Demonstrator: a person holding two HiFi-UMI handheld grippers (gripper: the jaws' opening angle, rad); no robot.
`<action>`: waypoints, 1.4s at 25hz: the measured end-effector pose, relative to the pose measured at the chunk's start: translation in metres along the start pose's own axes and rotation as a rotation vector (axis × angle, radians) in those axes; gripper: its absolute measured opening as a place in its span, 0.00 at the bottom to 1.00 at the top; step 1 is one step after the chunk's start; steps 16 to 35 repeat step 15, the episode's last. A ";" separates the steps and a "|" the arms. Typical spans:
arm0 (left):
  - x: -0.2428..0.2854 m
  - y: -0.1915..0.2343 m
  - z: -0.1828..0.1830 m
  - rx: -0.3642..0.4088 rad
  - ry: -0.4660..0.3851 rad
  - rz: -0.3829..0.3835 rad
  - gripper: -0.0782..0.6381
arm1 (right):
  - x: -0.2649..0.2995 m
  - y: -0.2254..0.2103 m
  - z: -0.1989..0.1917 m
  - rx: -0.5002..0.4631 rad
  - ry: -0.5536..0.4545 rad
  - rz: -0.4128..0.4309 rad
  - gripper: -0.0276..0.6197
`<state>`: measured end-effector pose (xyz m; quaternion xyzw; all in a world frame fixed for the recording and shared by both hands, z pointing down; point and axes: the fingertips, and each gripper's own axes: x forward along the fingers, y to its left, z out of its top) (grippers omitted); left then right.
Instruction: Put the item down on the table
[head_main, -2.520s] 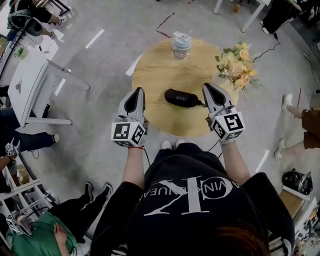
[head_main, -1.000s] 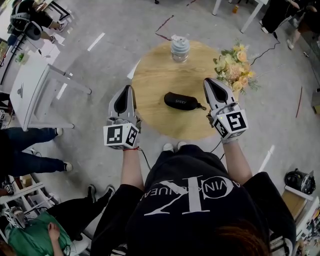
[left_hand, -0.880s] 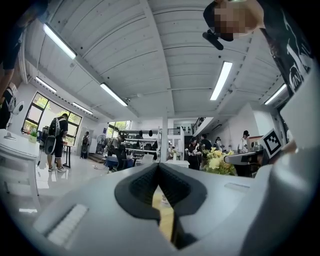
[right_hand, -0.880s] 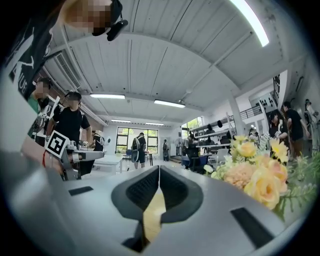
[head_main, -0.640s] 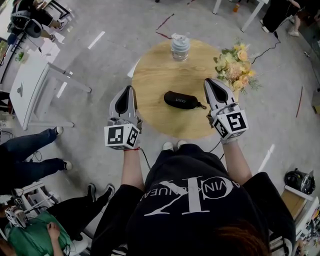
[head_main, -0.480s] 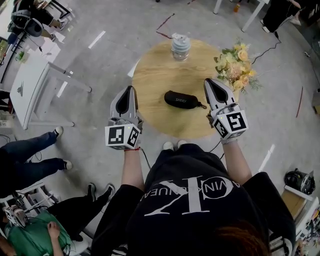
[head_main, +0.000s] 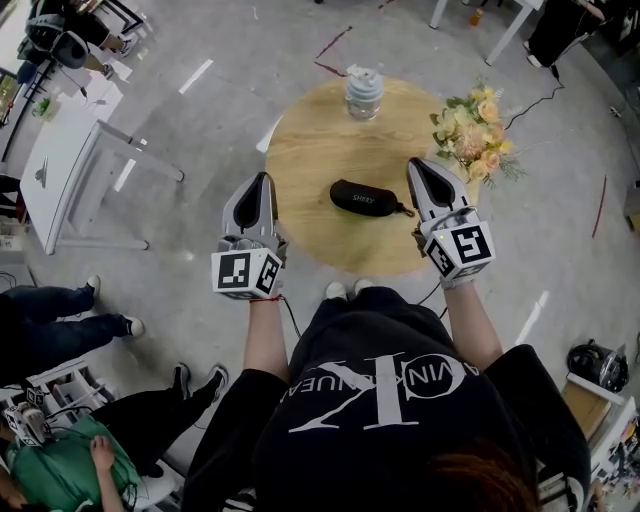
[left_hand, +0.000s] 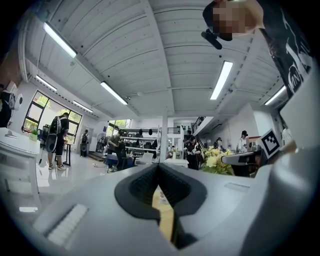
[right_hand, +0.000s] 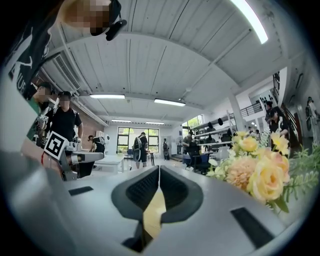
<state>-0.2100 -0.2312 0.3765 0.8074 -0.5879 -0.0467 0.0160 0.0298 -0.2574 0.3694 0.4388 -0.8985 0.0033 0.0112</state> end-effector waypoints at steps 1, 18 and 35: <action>-0.001 0.000 0.000 0.000 -0.001 0.000 0.13 | 0.000 0.001 0.000 0.000 0.001 0.001 0.07; -0.001 0.000 0.001 -0.006 0.002 -0.002 0.13 | -0.002 0.002 -0.001 0.015 0.006 -0.002 0.07; -0.001 0.000 0.001 -0.006 0.002 -0.002 0.13 | -0.002 0.002 -0.001 0.015 0.006 -0.002 0.07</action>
